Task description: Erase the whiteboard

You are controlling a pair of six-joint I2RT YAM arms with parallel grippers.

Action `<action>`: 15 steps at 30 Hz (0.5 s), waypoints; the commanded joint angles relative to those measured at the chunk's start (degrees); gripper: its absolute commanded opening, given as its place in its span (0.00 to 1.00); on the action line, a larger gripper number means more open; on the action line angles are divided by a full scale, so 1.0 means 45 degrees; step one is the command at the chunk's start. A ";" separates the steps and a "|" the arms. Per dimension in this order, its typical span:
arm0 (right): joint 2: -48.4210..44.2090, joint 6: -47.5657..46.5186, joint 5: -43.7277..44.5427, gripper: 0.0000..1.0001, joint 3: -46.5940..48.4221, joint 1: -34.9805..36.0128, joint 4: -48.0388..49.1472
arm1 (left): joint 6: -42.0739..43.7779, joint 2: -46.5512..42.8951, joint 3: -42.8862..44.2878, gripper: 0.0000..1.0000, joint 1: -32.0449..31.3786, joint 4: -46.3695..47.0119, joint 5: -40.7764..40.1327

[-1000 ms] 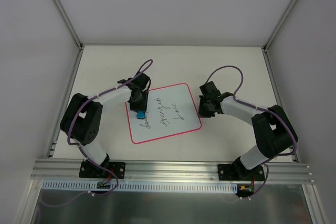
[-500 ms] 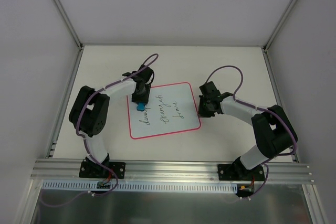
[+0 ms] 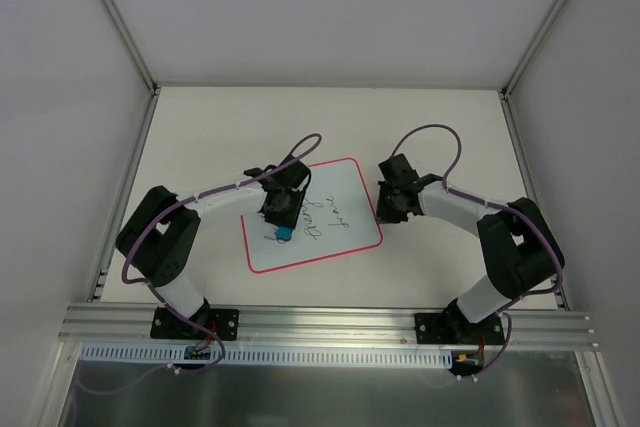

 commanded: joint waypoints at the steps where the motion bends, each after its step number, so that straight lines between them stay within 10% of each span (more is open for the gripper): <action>1: 0.0891 0.0063 0.0458 0.00 -0.0320 0.0121 -0.0751 | -0.0953 0.0466 -0.0532 0.00 -0.0108 -0.1287 0.0285; 15: 0.0754 0.0220 0.0693 0.00 -0.0535 0.0102 -0.0770 | 0.1174 0.2535 0.3627 0.00 0.3271 -0.3085 -0.2455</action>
